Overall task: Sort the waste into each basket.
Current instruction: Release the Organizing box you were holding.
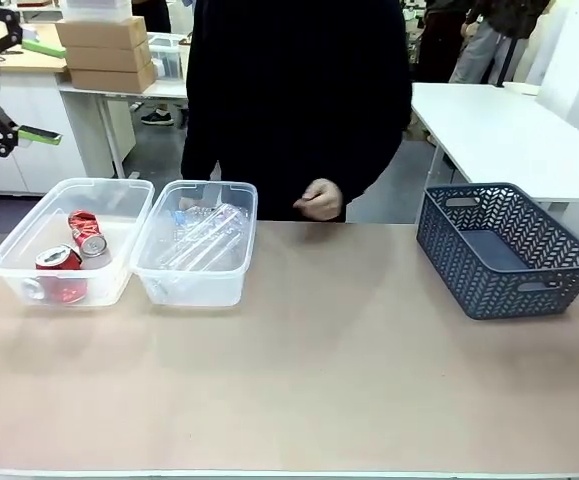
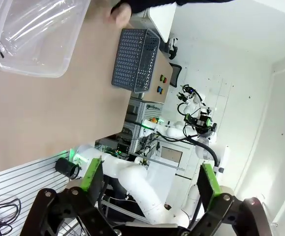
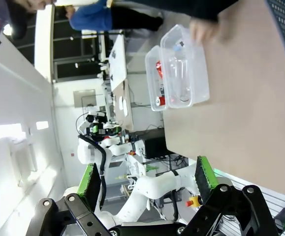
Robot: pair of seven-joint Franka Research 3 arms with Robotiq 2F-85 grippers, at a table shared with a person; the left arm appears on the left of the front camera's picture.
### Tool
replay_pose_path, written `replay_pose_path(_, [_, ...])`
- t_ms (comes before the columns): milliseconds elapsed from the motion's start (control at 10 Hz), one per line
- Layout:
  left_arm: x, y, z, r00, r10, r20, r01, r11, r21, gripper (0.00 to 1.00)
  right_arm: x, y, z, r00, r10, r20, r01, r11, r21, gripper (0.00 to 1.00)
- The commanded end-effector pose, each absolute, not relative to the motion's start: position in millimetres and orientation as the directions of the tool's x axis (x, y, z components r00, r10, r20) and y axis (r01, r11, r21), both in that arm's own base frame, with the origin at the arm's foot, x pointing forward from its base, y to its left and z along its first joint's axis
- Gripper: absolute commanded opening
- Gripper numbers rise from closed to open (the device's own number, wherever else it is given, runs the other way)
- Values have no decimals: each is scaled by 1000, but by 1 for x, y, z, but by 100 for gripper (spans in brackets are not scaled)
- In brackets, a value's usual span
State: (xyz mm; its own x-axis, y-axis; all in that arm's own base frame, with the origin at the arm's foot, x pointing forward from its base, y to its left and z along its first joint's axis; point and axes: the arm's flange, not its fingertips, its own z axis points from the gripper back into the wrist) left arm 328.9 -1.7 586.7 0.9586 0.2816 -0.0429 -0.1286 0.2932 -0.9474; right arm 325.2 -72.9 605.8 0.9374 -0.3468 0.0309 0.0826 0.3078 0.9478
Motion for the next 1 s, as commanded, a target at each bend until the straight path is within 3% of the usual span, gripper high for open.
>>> replay_pose_path(0, [328,0,586,963,267,-24,-101,277,-956,100,325,-74,610,939,-343,22,83,289,954,100])
replay_pose_path(900, [328,0,586,963,267,-24,-101,277,-956,100,325,-74,610,939,-343,22,83,289,954,100])
